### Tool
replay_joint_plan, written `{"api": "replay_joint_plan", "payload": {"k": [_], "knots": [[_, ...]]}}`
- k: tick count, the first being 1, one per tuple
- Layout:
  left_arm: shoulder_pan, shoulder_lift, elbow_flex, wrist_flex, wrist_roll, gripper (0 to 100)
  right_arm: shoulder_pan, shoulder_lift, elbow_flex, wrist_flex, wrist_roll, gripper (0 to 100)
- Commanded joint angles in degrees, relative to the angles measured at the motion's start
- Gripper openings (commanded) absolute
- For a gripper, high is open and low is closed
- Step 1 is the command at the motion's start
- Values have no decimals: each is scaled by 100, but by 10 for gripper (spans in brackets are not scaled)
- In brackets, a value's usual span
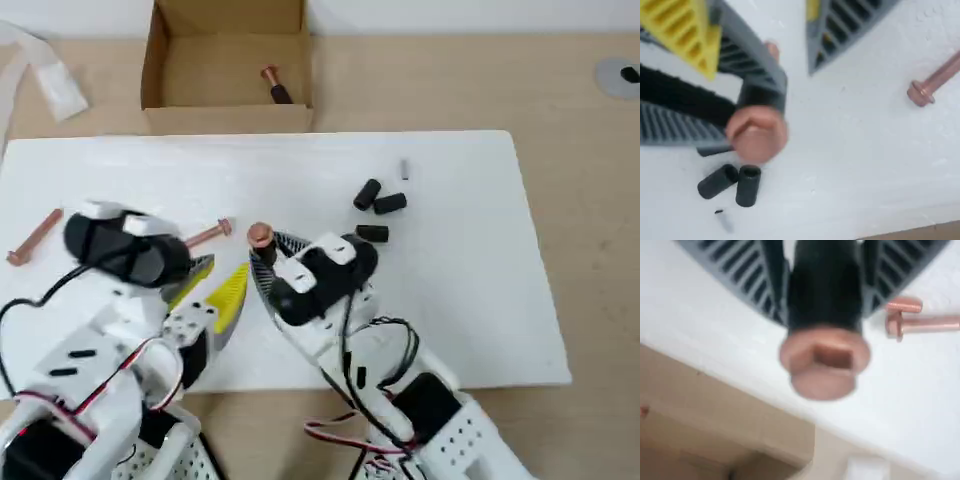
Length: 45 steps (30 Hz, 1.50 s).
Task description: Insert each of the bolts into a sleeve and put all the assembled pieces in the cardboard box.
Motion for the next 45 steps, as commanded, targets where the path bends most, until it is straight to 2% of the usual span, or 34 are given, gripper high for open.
{"api": "replay_joint_plan", "payload": {"k": [1, 4, 12, 16, 23, 36, 39, 45], "knots": [[9, 84, -633, 264, -62, 129, 338, 171, -769, -18, -53, 9], [-431, 92, -800, 360, -70, 128, 646, 910, -1358, -18, -202, 9], [-2910, 813, -448, -246, -492, 128, 1200, 4611, -4479, -35, -299, 9], [-3455, 1033, -448, -299, -633, 128, 1481, 6633, -6334, -18, -299, 9], [-3789, 1024, -440, -273, -712, 128, 1727, 9780, -9525, 413, -290, 9], [-3789, 1024, 105, -299, -712, 128, 2396, 14818, -14826, 589, -290, 9], [-3789, 1024, 105, -290, -712, 128, 2475, 15644, -15670, 651, -281, 9], [-3789, 1024, 105, -299, -712, 128, 2466, 16778, -16734, 1134, 369, 9]]}}
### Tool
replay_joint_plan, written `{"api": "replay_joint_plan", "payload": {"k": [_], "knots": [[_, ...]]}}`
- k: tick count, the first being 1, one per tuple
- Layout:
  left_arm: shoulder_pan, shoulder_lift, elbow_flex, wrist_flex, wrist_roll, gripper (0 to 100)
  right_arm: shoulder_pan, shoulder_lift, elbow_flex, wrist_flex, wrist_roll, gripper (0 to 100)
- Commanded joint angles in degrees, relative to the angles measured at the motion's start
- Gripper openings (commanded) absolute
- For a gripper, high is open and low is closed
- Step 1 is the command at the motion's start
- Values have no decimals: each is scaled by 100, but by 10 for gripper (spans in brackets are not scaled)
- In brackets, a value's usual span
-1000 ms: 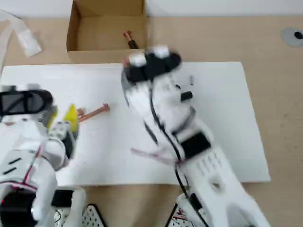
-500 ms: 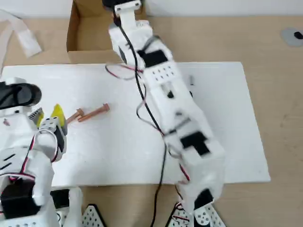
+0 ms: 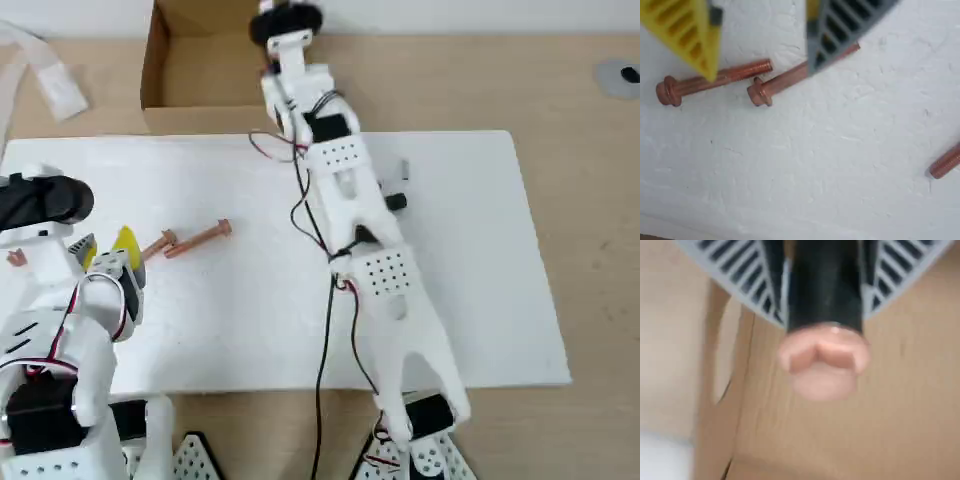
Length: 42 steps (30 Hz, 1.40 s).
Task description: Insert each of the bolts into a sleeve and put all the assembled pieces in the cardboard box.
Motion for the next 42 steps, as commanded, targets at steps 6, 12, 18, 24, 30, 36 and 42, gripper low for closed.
{"api": "replay_joint_plan", "payload": {"k": [6, 12, 18, 24, 30, 36, 42], "knots": [[-79, 22, 18, -123, -53, 128, 110, 637, -1244, 589, 800, 9], [-79, 31, 123, -132, -53, 132, 92, 637, -1253, 1213, 1037, 23], [-88, 57, 457, -132, -35, 184, 84, 637, -1877, 1864, 949, 220], [-484, 84, 545, -176, 105, 217, 110, 163, -1851, 2180, 949, 264], [-923, 233, 703, -229, -949, 217, 110, -611, -1859, 3200, 949, 242], [-563, 1253, 686, -299, -2892, 217, 119, -1543, -1859, 4466, 941, 221], [-246, 2677, 642, -756, -4484, 217, 382, -2466, -1859, 5389, 941, 221]]}}
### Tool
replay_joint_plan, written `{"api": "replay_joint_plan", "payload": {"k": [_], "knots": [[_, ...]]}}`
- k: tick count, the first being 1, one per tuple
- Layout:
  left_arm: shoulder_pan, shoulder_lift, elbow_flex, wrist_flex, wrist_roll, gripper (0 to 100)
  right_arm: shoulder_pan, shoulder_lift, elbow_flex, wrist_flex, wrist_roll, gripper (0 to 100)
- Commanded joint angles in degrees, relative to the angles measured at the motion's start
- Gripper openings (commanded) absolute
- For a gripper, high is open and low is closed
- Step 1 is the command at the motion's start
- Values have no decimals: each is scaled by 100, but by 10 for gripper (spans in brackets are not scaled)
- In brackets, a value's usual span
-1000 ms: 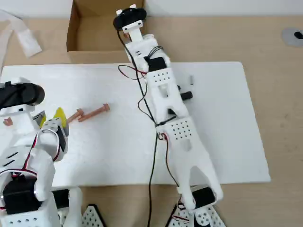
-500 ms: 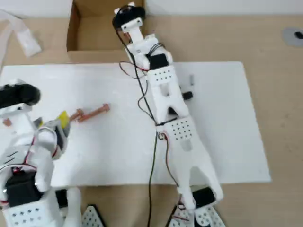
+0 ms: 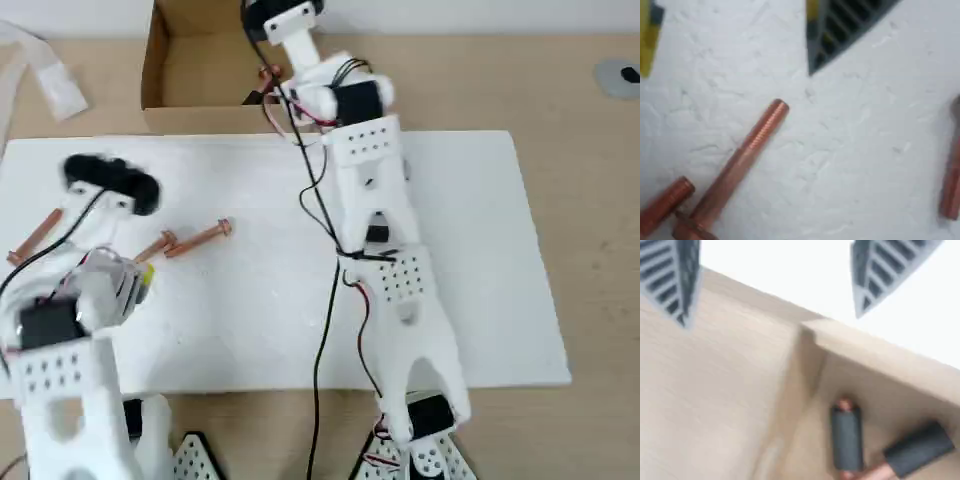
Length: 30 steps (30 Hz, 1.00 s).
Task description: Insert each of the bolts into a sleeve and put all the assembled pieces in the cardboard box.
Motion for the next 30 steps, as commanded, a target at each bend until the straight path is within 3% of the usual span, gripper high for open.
{"api": "replay_joint_plan", "payload": {"k": [1, 5, 11, 23, 30], "knots": [[193, 822, -105, -308, -879, 217, 338, -963, -207, 396, -26, 221], [167, 1736, -114, -791, -1556, 217, 699, -1464, -207, 800, -26, 221], [167, 2738, -378, -1424, -1732, 217, 1121, -1930, -207, 1266, -26, 221], [193, 4655, -2084, -1424, -2400, 217, 1182, -2105, -207, 1380, -26, 221], [211, 5736, -2989, -1415, -2409, 217, 1182, -2105, -198, 1380, -26, 221]]}}
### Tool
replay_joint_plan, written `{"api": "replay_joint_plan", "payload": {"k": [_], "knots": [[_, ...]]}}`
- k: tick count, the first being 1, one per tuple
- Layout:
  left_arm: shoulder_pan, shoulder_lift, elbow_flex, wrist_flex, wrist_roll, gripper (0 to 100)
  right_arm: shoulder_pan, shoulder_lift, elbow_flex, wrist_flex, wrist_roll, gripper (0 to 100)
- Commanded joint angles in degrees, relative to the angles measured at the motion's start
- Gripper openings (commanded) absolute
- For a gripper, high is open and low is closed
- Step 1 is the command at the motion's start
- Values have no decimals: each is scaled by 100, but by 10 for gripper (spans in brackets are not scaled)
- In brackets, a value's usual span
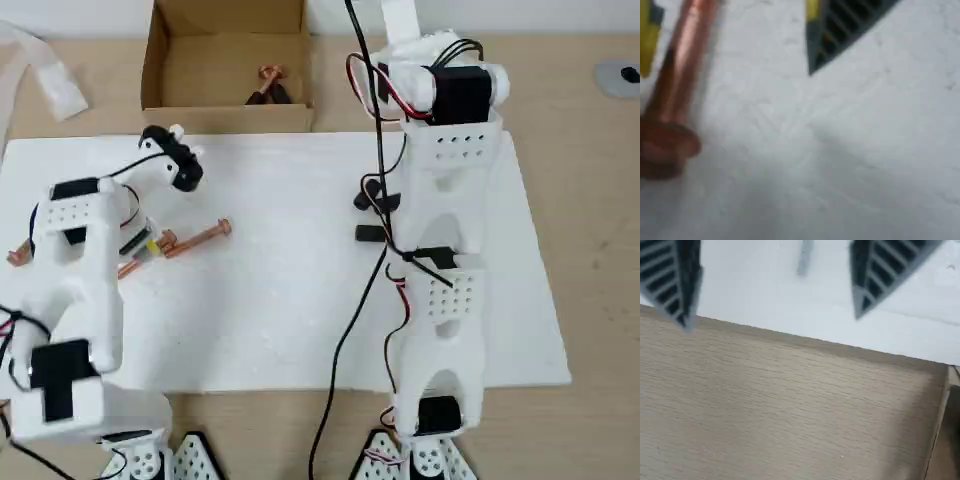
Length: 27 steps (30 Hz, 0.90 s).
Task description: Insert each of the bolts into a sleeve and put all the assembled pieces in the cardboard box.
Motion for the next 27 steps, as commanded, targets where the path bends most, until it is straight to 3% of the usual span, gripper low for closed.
{"api": "replay_joint_plan", "payload": {"k": [1, 10, 19, 24, 27], "knots": [[114, 295, -624, -26, -26, 217, 92, -462, -198, 53, -35, 221], [659, 787, -721, -26, 9, 159, 92, -444, -198, 44, -35, 221], [492, 1376, -747, -62, 18, 156, 119, -444, -198, 44, -35, 221], [457, 1490, -756, -35, 211, 22, 101, -444, -198, 44, -35, 221], [466, 1490, -756, -26, 378, 13, 101, -444, -198, 53, -35, 221]]}}
